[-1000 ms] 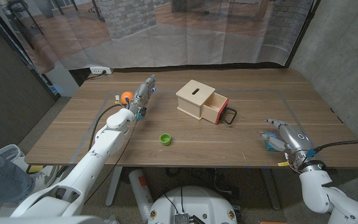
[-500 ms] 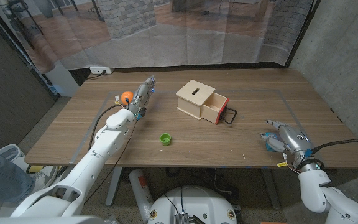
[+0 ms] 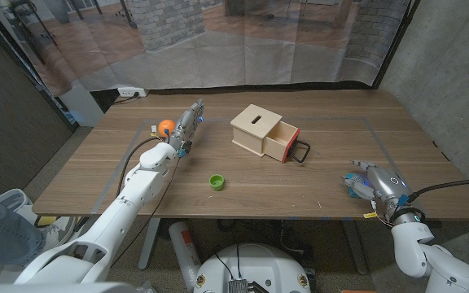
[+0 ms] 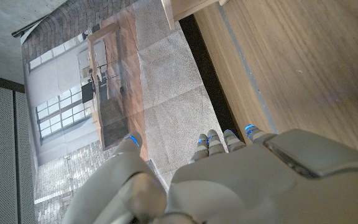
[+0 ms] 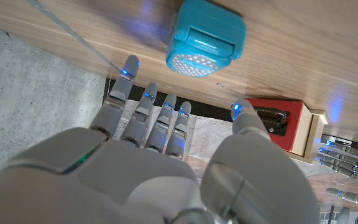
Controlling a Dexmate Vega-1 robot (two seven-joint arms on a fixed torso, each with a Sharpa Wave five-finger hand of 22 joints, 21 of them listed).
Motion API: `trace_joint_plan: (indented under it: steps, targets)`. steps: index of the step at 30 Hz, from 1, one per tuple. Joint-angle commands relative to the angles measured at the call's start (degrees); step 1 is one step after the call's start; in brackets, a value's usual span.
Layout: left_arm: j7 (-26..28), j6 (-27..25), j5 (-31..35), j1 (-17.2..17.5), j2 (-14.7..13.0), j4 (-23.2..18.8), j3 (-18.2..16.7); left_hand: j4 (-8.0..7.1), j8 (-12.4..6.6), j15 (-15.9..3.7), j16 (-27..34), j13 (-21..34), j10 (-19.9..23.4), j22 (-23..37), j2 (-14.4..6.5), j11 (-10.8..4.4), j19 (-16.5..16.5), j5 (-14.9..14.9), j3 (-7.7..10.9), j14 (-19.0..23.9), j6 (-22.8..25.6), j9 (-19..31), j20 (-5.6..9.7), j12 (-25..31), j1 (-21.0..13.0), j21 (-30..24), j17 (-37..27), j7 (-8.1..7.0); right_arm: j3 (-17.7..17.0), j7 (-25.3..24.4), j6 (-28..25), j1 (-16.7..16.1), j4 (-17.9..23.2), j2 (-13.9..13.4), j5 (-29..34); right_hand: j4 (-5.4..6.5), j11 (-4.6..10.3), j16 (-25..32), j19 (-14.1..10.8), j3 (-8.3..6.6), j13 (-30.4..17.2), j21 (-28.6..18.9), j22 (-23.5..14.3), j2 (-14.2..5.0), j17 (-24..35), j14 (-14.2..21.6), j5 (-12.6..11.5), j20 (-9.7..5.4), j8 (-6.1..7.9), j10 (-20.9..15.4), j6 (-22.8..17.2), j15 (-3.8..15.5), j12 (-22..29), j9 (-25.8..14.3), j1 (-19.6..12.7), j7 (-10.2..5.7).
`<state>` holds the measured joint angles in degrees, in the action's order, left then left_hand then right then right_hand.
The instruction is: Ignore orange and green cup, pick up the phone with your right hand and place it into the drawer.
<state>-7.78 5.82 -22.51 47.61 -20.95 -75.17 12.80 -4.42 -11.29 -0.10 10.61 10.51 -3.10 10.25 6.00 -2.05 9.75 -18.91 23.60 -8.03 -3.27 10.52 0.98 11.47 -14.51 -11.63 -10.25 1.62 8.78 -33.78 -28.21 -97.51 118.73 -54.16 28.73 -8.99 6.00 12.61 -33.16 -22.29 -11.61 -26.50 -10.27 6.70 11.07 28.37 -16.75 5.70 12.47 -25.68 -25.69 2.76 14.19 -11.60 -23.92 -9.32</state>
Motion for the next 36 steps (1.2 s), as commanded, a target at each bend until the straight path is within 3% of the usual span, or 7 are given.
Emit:
trace_joint_plan:
  steps: [1,2,3,6,25,36]
  targets:
    - [0.0,-0.1,0.2,-0.2,0.4,0.7,0.2,-0.09,-0.25,0.35,0.1,0.3,-0.1,0.3,-0.6,0.1,2.1,-0.3,-0.21,-0.2,0.3,0.3,-0.38,0.3,-0.2,0.0,-0.3,-0.05,1.2,0.7,-2.5,0.3,0.2,-2.1,-1.7,0.52,-0.02,0.2,-1.2,-0.04,-0.1,-0.4,-0.2,0.53,0.2,0.9,-0.4,-0.49,-0.31,-0.3,-0.2,1.06,0.3,-0.2,-0.2,-0.72]
    - [-0.1,-0.1,0.1,-0.2,0.5,0.8,0.2,-0.09,-0.23,0.35,0.1,0.3,-0.1,0.3,-0.6,0.06,2.1,-0.3,-0.22,-0.2,0.3,0.3,-0.32,0.3,-0.2,0.0,-0.3,-0.05,1.4,0.7,-2.8,0.3,0.2,-2.3,-1.7,0.7,0.05,0.3,-3.7,-0.09,-0.2,-1.1,-0.3,0.39,0.3,1.8,-0.7,-2.12,-0.38,-0.2,-0.2,1.66,0.4,-0.2,-0.3,-0.68]
    - [-0.1,-0.1,0.1,-0.2,0.5,0.8,0.2,-0.1,-0.24,0.36,0.1,0.3,-0.2,0.3,-0.6,0.02,2.1,-0.3,-0.23,-0.2,0.3,0.3,-0.34,0.3,-0.2,0.0,-0.3,-0.04,1.4,0.6,-2.8,0.3,0.3,-2.4,-1.8,0.75,-0.02,0.5,-4.3,-0.09,-0.2,-1.2,-0.4,0.4,0.4,2.5,-0.7,-2.78,-0.33,-0.3,-0.3,1.82,0.4,-0.2,-0.4,-0.79]
    - [0.0,-0.1,0.1,-0.2,0.7,1.1,0.2,-0.1,-0.24,0.36,0.1,0.3,-0.2,0.3,-0.7,-0.05,2.1,-0.3,-0.25,-0.2,0.3,0.3,-0.33,0.3,-0.2,0.0,-0.3,-0.06,1.5,0.3,-3.0,0.3,0.3,-2.9,-2.1,0.83,-0.21,0.8,-5.4,-0.1,-0.2,-1.5,-0.5,0.36,0.5,3.4,-0.9,-3.61,-0.27,-0.5,-0.5,2.1,0.5,-0.2,-0.5,-0.81]
    - [-0.6,0.1,0.5,-1.7,1.8,3.8,0.7,-0.12,-0.27,0.32,0.1,0.3,-0.2,0.3,-0.8,-0.22,2.2,-0.3,-0.4,-0.3,0.5,0.3,-0.52,0.2,-0.3,0.0,-0.3,-0.12,4.8,0.7,-6.1,2.4,0.7,-5.1,-3.2,0.71,0.11,0.9,-6.0,-0.25,-0.3,-1.5,-0.6,0.39,0.7,4.3,-1.2,-4.14,0.06,-1.0,-1.6,3.02,0.8,-0.2,-1.1,-1.03]
    - [-1.6,0.5,0.8,-3.3,2.6,6.6,1.2,-0.13,-0.27,0.31,0.2,0.3,-0.1,0.3,-0.9,-0.22,2.3,-0.3,-0.51,-0.3,0.6,0.3,-0.58,0.3,-0.3,0.0,-0.3,-0.14,7.7,0.5,-8.4,4.1,0.7,-6.1,-2.8,0.75,0.42,2.3,-6.8,-0.76,-0.7,-1.5,-0.9,-0.3,1.6,7.9,-1.6,-5.71,0.35,-2.8,-2.8,4.72,1.8,-0.2,-2.1,-1.39]
